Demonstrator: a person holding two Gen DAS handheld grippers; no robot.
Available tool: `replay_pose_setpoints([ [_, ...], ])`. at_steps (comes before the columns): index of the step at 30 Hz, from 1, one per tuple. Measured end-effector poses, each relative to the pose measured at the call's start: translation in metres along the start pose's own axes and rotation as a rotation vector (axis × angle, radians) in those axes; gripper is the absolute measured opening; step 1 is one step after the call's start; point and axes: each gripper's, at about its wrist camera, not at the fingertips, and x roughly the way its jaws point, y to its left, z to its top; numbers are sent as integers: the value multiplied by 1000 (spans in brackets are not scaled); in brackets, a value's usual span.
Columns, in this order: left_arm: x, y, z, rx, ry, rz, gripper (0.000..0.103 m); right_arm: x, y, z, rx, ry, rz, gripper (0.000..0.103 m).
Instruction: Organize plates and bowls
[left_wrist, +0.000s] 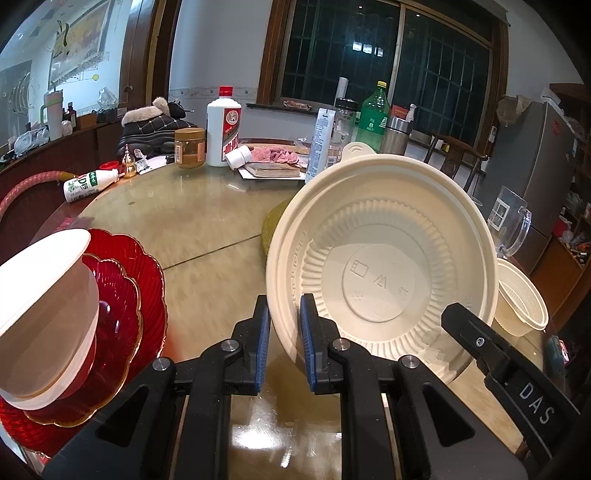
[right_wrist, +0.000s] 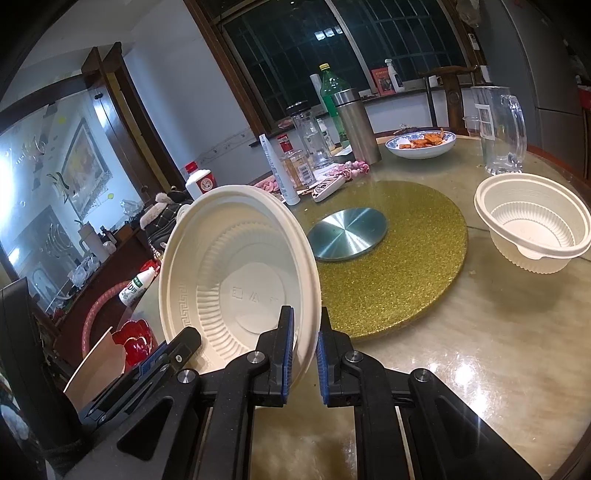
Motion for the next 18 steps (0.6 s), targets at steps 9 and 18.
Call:
replay_pose_setpoints([
  [9,1,0,0,1,-5,2,14,0,0,0,0,-1,-1,11],
  [18,0,0,0,2,-5,2,14,0,0,0,1,-1,-1,11],
])
